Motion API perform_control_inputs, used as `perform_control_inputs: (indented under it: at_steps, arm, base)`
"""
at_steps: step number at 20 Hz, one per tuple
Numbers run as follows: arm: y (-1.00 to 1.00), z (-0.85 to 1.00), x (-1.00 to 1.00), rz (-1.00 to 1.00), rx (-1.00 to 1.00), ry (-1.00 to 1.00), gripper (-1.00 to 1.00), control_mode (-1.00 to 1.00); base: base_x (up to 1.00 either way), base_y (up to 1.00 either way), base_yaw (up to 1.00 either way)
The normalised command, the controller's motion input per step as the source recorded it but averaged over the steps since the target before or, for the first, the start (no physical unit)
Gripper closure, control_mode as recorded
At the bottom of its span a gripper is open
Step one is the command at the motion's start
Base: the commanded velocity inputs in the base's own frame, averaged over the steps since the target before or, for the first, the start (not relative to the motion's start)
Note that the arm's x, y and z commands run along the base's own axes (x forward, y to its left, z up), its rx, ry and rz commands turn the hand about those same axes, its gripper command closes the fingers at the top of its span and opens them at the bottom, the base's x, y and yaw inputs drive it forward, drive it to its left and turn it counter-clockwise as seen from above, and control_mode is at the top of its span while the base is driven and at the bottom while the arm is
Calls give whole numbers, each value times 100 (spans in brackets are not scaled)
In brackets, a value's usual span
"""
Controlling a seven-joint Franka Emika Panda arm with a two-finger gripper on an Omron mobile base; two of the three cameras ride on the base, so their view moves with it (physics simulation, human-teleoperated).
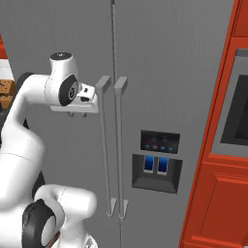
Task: Take the cupcake and cake from the fridge and place them on the empty tray on the dining counter.
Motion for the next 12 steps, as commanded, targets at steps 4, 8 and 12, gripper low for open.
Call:
perform_control_inputs:
  at_steps: [4,8,12]
  arm:
    - [1,0,-40,0,0,-2,-100,-100]
    - [0,0,-96,-1,0,-4,-100,-100]
    - [0,16,-93,-2,0,-18,-100,-100]
  base:
    - [0,0,0]
    - [0,0,0]
    - [0,0,0]
